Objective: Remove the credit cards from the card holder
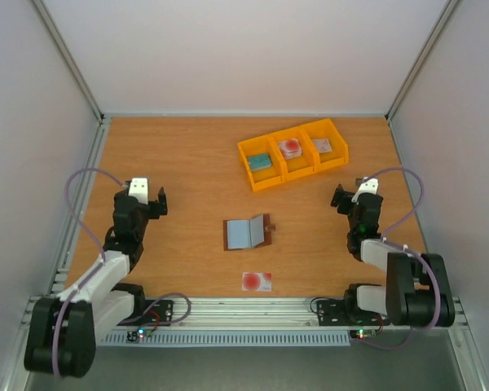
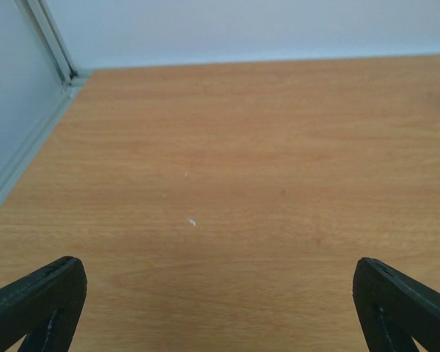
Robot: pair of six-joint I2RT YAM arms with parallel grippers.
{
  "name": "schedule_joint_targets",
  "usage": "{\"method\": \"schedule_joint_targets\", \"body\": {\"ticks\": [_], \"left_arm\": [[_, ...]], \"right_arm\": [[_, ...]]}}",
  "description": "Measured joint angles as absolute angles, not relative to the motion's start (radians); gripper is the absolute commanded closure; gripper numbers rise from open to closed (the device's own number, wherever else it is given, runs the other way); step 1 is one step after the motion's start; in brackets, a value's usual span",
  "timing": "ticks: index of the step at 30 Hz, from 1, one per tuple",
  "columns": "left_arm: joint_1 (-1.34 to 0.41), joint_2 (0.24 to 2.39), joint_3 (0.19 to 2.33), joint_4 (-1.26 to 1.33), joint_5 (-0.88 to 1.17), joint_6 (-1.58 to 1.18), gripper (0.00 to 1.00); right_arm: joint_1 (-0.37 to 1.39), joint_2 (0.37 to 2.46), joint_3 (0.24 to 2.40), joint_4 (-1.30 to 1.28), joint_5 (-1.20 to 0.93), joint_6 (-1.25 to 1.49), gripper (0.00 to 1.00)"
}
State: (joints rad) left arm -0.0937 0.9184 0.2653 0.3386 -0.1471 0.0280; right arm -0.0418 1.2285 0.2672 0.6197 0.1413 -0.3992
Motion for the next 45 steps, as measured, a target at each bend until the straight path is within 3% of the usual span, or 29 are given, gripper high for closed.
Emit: {"method": "schedule_joint_targets", "body": {"ticks": [11,18,28,45], "left_arm": [[-0.060,1.350,0.329,0.602,-0.081,0.035,0.00],[-0.057,1.478,0.329,0.804,0.040,0.067,0.01],[-0.036,1.527,0.304,0.930,0.142,0.083,0.01],[-0.017,1.527,0.333,0.916,0.218,0.080,0.01]], "right_arm": [[-0.110,1.483,0.237,0.982,-0.044,-0.392,0.01],[-0.126,1.641,0.199,1.174,-0.114,-0.378,0.01],[-0.130,1.610,0.340,1.033,-0.201,-0.384,0.01],[-0.130,1.607,0.344,0.970,-0.221,-0.387,0.01]]}}
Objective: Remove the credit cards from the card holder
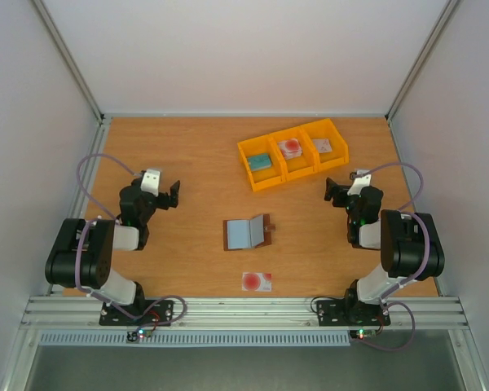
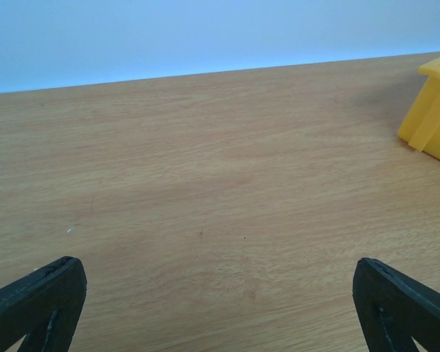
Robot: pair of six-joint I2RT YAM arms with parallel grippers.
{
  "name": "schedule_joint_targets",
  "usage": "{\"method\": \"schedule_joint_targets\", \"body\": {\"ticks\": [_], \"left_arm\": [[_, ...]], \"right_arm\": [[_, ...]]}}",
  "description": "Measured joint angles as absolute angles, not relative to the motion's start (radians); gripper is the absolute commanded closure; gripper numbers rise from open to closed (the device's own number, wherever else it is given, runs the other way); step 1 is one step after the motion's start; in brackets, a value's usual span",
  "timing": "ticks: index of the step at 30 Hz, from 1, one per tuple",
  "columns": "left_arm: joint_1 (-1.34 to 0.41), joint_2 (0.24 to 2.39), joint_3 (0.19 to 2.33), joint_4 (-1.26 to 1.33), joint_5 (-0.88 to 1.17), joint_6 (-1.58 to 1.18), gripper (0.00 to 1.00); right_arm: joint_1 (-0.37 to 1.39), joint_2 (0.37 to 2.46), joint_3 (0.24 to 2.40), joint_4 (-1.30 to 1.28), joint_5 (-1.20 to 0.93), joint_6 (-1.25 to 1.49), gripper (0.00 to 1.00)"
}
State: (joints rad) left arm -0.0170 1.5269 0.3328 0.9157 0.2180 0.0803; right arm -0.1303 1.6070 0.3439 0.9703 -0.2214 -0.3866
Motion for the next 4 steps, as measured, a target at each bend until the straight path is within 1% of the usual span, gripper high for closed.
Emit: {"method": "schedule_joint_targets", "body": {"ticks": [4], "left_arm": [[-0.017,1.527,0.333,0.915,0.221,0.080,0.01]], "right_arm": [[-0.130,1.607,0.344,0.966,-0.222,-0.387,0.02]]}}
